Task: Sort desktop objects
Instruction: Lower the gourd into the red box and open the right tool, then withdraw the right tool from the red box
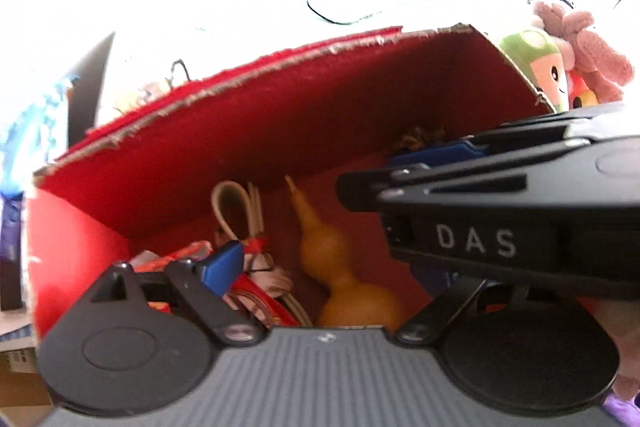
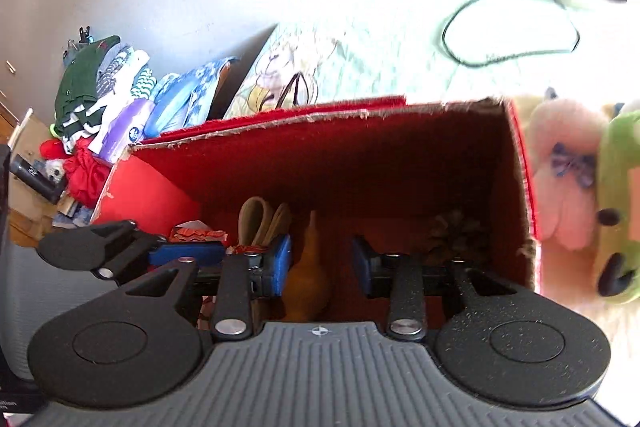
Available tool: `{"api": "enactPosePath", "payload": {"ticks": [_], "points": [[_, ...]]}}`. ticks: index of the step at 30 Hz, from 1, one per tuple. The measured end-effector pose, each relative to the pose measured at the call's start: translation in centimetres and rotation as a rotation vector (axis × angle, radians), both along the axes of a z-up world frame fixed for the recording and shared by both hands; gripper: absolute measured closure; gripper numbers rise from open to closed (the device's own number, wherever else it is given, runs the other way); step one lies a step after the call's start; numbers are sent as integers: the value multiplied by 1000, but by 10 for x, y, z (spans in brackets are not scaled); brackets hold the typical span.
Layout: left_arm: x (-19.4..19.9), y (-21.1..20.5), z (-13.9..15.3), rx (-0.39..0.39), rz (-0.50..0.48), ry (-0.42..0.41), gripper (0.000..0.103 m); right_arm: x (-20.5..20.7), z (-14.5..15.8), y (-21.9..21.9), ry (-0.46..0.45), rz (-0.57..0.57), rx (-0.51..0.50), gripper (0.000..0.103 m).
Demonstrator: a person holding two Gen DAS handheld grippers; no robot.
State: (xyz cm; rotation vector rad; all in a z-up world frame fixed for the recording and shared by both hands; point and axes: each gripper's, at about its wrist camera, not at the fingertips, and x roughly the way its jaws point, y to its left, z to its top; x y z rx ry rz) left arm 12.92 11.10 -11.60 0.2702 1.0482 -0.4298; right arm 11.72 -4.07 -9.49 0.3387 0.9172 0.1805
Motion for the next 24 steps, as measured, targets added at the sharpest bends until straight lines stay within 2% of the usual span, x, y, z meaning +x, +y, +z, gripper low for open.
{"api": "enactPosePath", "payload": {"ticks": [4,9,12,13,15,18,24], "points": [[-9,5,12,-45,29,-4,12,-11,1,0,-11,-12,16,65],[-17,5,21,7,55,-54,12,-31,9,-4,-58,-71,18,65],[-26,5,21,10,69,-66,12,-42,18,-7,-112,-97,22,65],[-25,22,33,9,75,-69,12,-48,22,-9,-131,-102,17,65],[-33,24,43,9,95,-72,12,-56,28,-9,-167,-106,9,65],[-41,32,43,12,137,-74,12,-68,36,-7,-229,-93,6,65],[-62,45,55,54,222,-121,11,-92,48,2,-349,-84,-18,65]]}}
